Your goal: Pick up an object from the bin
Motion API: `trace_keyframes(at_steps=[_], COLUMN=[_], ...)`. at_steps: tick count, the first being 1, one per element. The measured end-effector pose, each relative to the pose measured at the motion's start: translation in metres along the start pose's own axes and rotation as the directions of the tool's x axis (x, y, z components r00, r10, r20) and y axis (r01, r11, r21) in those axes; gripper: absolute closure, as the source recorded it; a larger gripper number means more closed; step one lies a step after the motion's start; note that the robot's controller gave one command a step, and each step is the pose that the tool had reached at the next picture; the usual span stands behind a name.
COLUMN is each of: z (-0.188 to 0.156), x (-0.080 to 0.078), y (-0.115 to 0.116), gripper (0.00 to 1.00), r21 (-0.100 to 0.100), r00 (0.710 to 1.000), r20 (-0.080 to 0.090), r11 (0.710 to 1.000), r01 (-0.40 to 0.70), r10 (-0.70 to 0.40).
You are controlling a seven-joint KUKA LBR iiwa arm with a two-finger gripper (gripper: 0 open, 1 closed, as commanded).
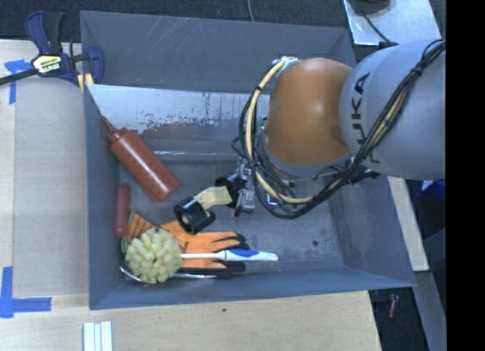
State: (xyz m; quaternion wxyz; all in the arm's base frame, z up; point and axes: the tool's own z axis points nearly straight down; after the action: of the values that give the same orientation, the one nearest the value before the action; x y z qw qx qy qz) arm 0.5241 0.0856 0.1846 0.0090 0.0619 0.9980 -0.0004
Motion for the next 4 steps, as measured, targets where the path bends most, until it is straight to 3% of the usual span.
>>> trace_keyframes(at_steps=[1,2,3,4], z=[0.029,0.059,0.078,0.02], x=[0.004,0.007,0.013,0.015], y=[0.015,0.024,0.031,0.036], gripper=[1.0,1.0,1.0,1.0], r21=[0.003,0.002,0.002,0.002], r00=[0.987,0.999,0.991,0.99], r20=[-0.006,-0.002,0.001,-0.006], r11=[0.987,0.999,0.991,0.99], r01=[0.163,0.044,-0.134,0.139], r10=[-0.163,-0.044,0.134,-0.139])
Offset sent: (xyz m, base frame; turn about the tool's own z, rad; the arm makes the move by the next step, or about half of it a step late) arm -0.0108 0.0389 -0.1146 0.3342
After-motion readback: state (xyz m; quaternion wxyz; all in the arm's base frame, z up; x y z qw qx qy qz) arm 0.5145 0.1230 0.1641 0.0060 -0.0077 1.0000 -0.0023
